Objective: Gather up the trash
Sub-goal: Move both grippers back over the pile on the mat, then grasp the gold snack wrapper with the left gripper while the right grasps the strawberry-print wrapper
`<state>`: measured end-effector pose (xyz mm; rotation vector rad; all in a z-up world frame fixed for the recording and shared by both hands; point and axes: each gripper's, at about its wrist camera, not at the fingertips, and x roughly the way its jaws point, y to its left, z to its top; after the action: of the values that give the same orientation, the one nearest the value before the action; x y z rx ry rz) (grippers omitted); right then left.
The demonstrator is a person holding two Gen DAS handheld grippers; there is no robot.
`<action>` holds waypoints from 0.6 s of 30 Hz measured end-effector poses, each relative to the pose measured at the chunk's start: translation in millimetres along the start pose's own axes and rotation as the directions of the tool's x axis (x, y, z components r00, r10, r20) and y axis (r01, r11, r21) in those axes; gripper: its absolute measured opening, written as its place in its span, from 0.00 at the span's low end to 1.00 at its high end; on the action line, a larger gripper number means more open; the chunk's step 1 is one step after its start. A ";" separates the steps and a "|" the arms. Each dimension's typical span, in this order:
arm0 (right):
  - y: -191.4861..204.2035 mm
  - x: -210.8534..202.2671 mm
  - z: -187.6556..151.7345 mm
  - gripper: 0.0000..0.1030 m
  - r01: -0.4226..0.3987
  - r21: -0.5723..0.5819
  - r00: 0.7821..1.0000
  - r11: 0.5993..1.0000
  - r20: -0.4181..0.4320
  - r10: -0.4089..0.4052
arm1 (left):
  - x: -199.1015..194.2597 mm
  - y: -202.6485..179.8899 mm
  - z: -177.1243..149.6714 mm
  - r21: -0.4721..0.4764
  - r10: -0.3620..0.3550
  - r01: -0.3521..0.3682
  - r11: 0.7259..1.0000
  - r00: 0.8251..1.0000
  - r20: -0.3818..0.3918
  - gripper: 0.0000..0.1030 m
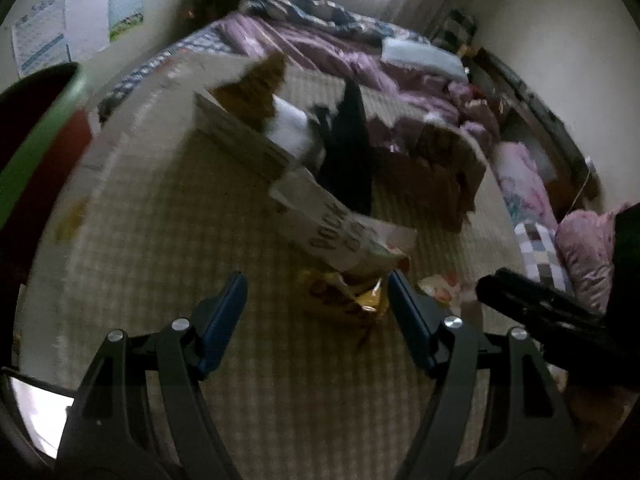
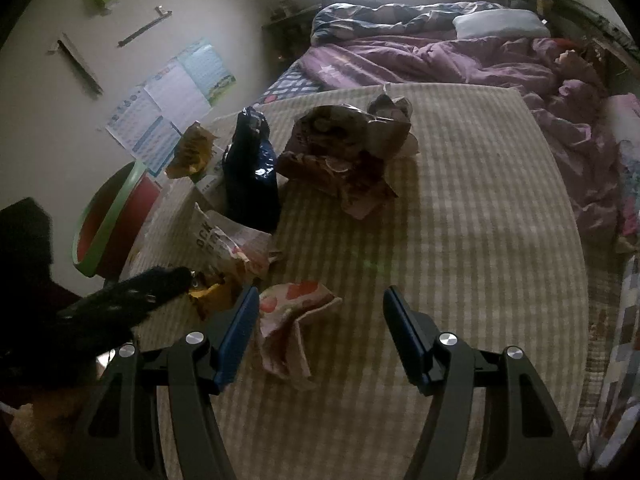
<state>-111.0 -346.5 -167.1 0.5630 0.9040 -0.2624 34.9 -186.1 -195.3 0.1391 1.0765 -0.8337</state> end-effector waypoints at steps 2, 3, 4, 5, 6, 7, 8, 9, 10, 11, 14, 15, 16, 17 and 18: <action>-1.2 1.2 -0.3 0.61 -0.009 0.004 1.000 1.000 -0.005 0.009 | 10.7 -2.6 -2.0 0.000 -0.009 0.009 1.000 0.999 -0.036 0.67; -2.8 1.6 -0.2 0.61 -0.013 0.007 1.000 1.000 -0.006 0.013 | 16.8 -4.2 -3.2 -0.002 -0.015 0.014 1.000 0.998 -0.059 0.67; -3.6 2.2 -0.6 0.61 -0.018 0.013 1.000 1.000 -0.009 0.018 | 20.5 -5.2 -4.1 -0.003 -0.014 0.014 1.000 0.997 -0.070 0.67; -4.8 3.1 -1.5 0.61 -0.026 0.019 1.000 0.999 -0.015 0.026 | 22.8 -6.0 -3.9 -0.002 -0.012 0.012 1.000 0.997 -0.074 0.66; -5.3 4.7 -1.9 0.61 -0.032 0.022 0.999 0.999 -0.020 0.032 | 23.2 -7.8 -4.6 0.006 -0.001 0.001 1.000 0.998 -0.065 0.60; -5.9 6.2 -3.1 0.61 -0.038 0.025 0.999 0.999 -0.028 0.039 | 23.1 -9.1 -4.2 0.012 -0.002 0.003 1.000 0.998 -0.063 0.54; -5.3 7.6 -3.1 0.61 -0.042 0.026 0.999 0.999 -0.033 0.043 | 22.5 -10.4 -3.5 0.015 -0.020 0.021 1.000 0.998 -0.065 0.44; -5.4 8.8 -4.1 0.61 -0.046 0.027 0.998 0.999 -0.038 0.047 | 21.2 -12.7 -3.1 0.021 -0.029 0.030 0.999 0.997 -0.064 0.36; -5.1 10.1 -4.9 0.61 -0.055 0.030 0.997 0.998 -0.045 0.056 | 20.0 -14.5 -2.3 0.032 -0.025 0.027 0.999 0.998 -0.061 0.34; -4.3 10.8 -4.7 0.61 -0.060 0.031 0.997 0.998 -0.048 0.062 | 18.4 -17.1 -2.5 0.051 -0.014 0.017 0.999 0.998 -0.055 0.30; -2.3 11.3 -5.4 0.61 -0.076 0.029 0.995 0.997 -0.055 0.078 | 11.9 -19.9 -2.3 0.076 -0.003 0.006 0.997 0.999 -0.040 0.28; -1.6 11.4 -5.7 0.61 -0.081 0.030 0.995 0.996 -0.057 0.083 | 8.7 -19.0 -2.3 0.071 -0.007 0.009 0.997 0.999 -0.033 0.28; -0.8 11.6 -6.2 0.61 -0.085 0.032 0.994 0.996 -0.060 0.087 | 6.8 -18.5 -1.3 0.067 -0.008 0.010 0.998 1.000 -0.028 0.28; 0.1 12.0 -7.1 0.61 -0.090 0.034 0.994 0.995 -0.063 0.092 | 3.2 -16.8 -1.1 0.062 -0.010 0.012 0.998 1.000 -0.021 0.28; 1.6 12.7 -7.4 0.61 -0.091 0.035 0.994 0.995 -0.065 0.093 | -0.2 -15.6 -0.6 0.059 -0.013 0.013 0.998 1.000 -0.012 0.28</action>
<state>-107.6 -340.8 -180.3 0.6443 0.9366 -0.1762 24.0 -196.6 -191.1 0.1869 1.0655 -0.8774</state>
